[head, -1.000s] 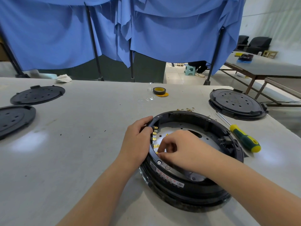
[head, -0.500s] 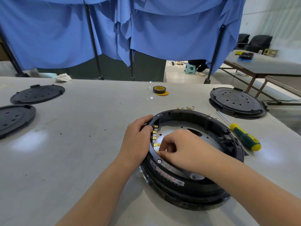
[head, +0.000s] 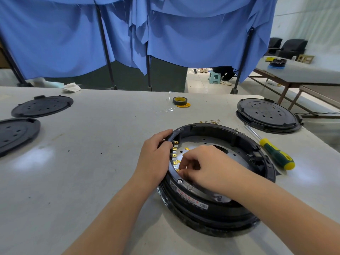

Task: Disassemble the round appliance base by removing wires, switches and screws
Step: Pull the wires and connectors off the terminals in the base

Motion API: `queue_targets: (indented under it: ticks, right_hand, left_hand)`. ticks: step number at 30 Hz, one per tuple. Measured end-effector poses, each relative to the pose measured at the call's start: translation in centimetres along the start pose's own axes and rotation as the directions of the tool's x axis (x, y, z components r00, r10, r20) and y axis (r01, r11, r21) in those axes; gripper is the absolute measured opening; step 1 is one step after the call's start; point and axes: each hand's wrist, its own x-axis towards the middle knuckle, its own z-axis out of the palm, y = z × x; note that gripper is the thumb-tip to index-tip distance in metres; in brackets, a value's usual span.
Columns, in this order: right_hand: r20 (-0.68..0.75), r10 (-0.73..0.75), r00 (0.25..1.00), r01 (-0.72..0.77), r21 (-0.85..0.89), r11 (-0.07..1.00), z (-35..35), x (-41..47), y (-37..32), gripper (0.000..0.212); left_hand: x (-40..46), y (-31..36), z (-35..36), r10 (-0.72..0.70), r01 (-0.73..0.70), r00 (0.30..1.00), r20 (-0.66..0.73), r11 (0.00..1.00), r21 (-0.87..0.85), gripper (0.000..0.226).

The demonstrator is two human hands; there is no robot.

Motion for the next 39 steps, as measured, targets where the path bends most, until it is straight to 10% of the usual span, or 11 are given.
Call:
queue_targets:
  ticks: [19, 39]
  right_hand:
    - [-0.063, 0.086, 0.994, -0.085, 0.028, 0.996, -0.4, -0.1, 0.4, 0.016]
    - [-0.291, 0.198, 0.936, -0.030, 0.494, 0.869, -7.2, 3.5, -2.4, 0.027]
  left_hand:
    - [-0.1, 0.0, 0.0, -0.020, 0.020, 1.000, 0.016, 1.000, -0.007, 0.042]
    - [-0.5, 0.5, -0.2, -0.071, 0.071, 0.997, 0.035, 0.997, 0.009, 0.042]
